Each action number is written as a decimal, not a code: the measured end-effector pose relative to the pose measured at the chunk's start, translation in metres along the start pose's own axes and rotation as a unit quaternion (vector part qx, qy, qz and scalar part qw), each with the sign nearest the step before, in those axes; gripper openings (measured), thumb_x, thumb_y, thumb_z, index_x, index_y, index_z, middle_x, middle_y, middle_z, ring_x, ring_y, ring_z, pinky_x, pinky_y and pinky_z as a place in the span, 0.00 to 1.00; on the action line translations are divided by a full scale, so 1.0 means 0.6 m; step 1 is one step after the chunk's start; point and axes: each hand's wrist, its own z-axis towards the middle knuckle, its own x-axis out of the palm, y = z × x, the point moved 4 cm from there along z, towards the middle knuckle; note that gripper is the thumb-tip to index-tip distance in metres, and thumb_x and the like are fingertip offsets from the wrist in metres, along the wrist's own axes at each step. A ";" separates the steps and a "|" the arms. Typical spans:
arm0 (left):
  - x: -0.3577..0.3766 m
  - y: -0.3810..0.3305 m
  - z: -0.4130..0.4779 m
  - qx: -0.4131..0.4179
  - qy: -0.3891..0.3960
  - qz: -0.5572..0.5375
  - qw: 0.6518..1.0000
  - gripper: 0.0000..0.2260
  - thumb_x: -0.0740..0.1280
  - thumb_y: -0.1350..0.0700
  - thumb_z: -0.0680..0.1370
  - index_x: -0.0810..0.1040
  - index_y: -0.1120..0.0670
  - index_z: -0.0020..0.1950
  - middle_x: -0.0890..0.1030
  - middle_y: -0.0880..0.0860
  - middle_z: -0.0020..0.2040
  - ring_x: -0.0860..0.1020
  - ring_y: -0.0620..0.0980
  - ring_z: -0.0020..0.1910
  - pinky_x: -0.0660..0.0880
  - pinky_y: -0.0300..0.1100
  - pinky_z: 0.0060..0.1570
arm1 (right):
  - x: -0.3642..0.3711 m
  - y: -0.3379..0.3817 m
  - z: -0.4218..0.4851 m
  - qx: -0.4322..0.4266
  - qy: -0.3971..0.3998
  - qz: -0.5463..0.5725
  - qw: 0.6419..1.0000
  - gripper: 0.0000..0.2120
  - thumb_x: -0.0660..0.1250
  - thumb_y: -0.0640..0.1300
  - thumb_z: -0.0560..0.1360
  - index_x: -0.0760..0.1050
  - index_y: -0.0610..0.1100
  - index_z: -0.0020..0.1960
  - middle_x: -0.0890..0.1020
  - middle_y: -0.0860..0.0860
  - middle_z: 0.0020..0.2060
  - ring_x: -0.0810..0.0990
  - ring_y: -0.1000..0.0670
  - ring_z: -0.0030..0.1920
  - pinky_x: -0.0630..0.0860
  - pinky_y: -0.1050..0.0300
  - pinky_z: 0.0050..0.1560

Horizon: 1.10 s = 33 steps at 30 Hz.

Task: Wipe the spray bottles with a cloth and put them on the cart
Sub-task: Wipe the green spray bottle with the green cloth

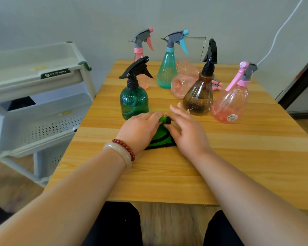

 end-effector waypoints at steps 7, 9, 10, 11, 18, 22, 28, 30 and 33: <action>-0.021 0.010 -0.030 -0.099 0.081 -0.022 0.991 0.16 0.63 0.52 0.83 0.76 0.56 0.68 0.81 0.55 0.60 0.80 0.58 0.55 0.77 0.50 0.51 | -0.017 0.003 -0.021 0.019 -0.031 -0.016 0.999 0.09 0.65 0.39 0.79 0.80 0.43 0.57 0.83 0.48 0.50 0.80 0.46 0.52 0.73 0.58 0.49; -0.022 0.012 -0.039 -0.137 0.094 -0.047 0.985 0.15 0.62 0.53 0.83 0.75 0.55 0.69 0.79 0.54 0.62 0.79 0.56 0.56 0.76 0.46 0.53 | -0.021 -0.001 -0.028 0.059 -0.020 0.001 0.998 0.08 0.64 0.42 0.81 0.78 0.46 0.58 0.83 0.51 0.47 0.81 0.49 0.46 0.77 0.53 0.43; -0.023 0.013 -0.043 -0.150 0.095 -0.057 0.982 0.15 0.62 0.54 0.83 0.76 0.54 0.68 0.79 0.54 0.62 0.79 0.55 0.57 0.75 0.45 0.53 | -0.024 -0.002 -0.032 0.078 -0.018 0.007 0.997 0.08 0.64 0.43 0.81 0.77 0.47 0.59 0.83 0.51 0.48 0.81 0.50 0.46 0.79 0.51 0.44; -0.024 0.013 -0.046 -0.157 0.092 -0.065 0.981 0.14 0.63 0.55 0.83 0.76 0.55 0.68 0.79 0.54 0.62 0.79 0.55 0.57 0.75 0.45 0.54 | -0.026 -0.001 -0.035 0.089 -0.016 0.010 0.996 0.09 0.64 0.43 0.81 0.76 0.47 0.61 0.83 0.51 0.49 0.81 0.50 0.47 0.79 0.50 0.45; -0.047 -0.004 -0.034 -0.137 -0.066 -0.150 0.977 0.08 0.62 0.60 0.82 0.76 0.57 0.60 0.75 0.49 0.52 0.74 0.44 0.42 0.74 0.39 0.44 | -0.036 0.011 -0.044 0.109 -0.046 0.132 0.984 0.04 0.63 0.42 0.81 0.73 0.47 0.56 0.79 0.58 0.45 0.78 0.60 0.44 0.75 0.68 0.40; -0.054 -0.003 -0.026 -0.249 -0.042 -0.306 0.918 0.19 0.69 0.53 0.79 0.67 0.44 0.66 0.74 0.41 0.51 0.75 0.40 0.43 0.74 0.29 0.42 | -0.052 0.021 -0.025 0.125 -0.110 0.190 0.968 0.06 0.64 0.41 0.81 0.70 0.51 0.54 0.78 0.59 0.46 0.76 0.60 0.48 0.69 0.78 0.42; -0.053 0.005 -0.025 -0.281 -0.018 -0.370 0.885 0.03 0.66 0.53 0.81 0.79 0.46 0.48 0.83 0.50 0.44 0.81 0.45 0.44 0.78 0.44 0.49 | -0.069 0.028 -0.009 0.102 -0.105 0.197 0.969 0.05 0.64 0.44 0.81 0.71 0.52 0.55 0.81 0.52 0.47 0.79 0.55 0.46 0.71 0.73 0.37; -0.050 0.006 -0.022 -0.318 -0.034 -0.424 0.848 0.03 0.64 0.51 0.82 0.77 0.47 0.50 0.84 0.56 0.48 0.82 0.57 0.50 0.80 0.56 0.55 | -0.068 0.029 -0.008 0.105 -0.098 0.206 0.968 0.04 0.64 0.45 0.81 0.71 0.52 0.55 0.81 0.53 0.43 0.79 0.55 0.41 0.71 0.66 0.35; -0.042 0.002 -0.018 -0.374 -0.031 -0.510 0.774 0.06 0.64 0.51 0.82 0.77 0.50 0.56 0.86 0.53 0.48 0.84 0.55 0.51 0.81 0.57 0.54 | -0.060 0.027 -0.009 0.151 -0.103 0.240 0.954 0.03 0.62 0.47 0.82 0.73 0.51 0.55 0.81 0.54 0.40 0.79 0.48 0.39 0.75 0.55 0.38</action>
